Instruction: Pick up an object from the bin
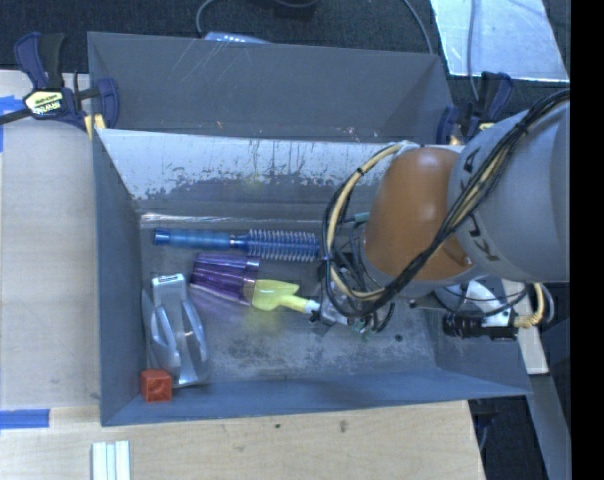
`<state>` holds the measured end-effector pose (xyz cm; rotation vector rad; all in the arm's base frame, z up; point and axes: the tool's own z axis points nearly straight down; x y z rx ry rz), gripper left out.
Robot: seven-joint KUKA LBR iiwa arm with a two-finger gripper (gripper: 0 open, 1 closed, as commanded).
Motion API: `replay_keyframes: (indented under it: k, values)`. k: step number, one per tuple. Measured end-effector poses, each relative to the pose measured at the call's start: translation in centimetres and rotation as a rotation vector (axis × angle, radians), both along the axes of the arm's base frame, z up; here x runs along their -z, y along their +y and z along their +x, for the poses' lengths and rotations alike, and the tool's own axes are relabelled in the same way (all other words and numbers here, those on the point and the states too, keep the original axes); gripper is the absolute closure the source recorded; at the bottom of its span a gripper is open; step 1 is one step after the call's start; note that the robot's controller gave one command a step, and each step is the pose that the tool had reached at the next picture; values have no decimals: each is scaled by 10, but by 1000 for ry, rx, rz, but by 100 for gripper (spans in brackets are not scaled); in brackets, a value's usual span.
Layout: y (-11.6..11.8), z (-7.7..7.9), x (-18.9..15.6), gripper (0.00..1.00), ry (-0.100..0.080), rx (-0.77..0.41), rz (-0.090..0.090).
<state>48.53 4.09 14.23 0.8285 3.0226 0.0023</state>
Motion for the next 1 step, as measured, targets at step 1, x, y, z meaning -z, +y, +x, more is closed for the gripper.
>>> replay_keyframes:
  k: [1]
  values:
    - [0, -1, -5, 100, 4, 0, 0]
